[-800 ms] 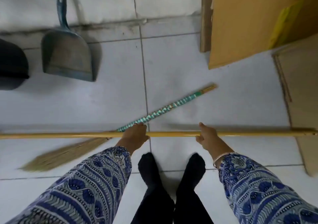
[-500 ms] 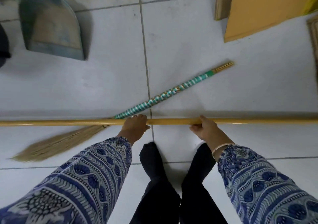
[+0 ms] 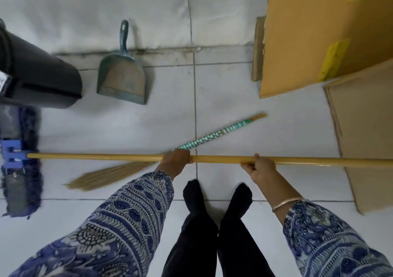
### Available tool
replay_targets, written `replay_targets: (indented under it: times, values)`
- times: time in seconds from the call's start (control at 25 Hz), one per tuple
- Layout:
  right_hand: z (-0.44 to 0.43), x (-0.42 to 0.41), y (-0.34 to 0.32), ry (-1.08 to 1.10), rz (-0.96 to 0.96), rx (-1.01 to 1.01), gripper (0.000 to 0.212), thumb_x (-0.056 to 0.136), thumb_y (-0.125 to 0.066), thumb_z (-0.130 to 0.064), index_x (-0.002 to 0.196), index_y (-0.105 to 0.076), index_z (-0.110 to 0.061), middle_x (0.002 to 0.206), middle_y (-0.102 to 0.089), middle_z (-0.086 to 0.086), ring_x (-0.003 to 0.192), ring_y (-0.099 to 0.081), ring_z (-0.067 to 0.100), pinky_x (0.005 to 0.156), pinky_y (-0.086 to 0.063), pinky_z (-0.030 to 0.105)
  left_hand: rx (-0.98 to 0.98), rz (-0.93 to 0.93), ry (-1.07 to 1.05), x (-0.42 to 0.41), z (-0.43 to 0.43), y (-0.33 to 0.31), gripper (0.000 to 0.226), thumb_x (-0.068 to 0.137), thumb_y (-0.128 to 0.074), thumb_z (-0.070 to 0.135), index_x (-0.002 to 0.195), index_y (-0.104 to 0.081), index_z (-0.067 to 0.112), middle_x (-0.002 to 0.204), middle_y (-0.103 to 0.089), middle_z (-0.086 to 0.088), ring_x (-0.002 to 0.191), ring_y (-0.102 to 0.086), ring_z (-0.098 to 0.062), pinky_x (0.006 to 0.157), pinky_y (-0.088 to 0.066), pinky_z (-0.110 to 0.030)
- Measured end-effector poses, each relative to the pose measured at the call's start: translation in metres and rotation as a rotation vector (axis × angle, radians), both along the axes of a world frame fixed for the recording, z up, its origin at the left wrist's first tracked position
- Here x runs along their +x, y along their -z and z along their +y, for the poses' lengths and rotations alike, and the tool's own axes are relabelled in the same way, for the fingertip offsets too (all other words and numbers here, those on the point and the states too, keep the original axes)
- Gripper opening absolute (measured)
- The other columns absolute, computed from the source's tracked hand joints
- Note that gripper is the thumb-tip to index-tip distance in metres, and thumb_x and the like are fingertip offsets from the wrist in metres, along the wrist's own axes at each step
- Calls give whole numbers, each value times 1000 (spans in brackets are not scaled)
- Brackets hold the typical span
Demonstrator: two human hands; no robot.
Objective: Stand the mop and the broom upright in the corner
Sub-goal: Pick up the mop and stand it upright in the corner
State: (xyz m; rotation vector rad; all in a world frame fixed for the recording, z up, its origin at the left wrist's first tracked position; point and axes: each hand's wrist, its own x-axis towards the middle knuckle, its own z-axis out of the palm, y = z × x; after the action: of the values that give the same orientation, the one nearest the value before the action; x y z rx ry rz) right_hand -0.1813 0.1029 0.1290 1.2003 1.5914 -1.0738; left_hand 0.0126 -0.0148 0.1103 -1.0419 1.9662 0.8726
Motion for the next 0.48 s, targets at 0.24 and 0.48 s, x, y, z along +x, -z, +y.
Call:
replay_targets:
  times: [0.24, 0.48]
  values:
    - [-27, -36, -171, -108, 243, -128, 40, 94, -48, -12, 132, -43, -4, 117, -57, 9, 78, -63, 22, 93, -52, 43, -19, 105, -25, -36, -21, -162, 22, 96, -43, 23, 104, -60, 13, 105, -63, -12, 98, -60, -31, 83, -46, -39]
    - [-62, -97, -376, -387, 608, -349, 37, 94, -46, -9, 130, -42, 1, 123, -54, 20, 111, -59, 36, 79, -53, 39, -98, 303, 41, -90, -44, -345, 24, 94, -49, 23, 101, -62, 4, 86, -56, -7, 82, -52, -21, 72, -37, -32]
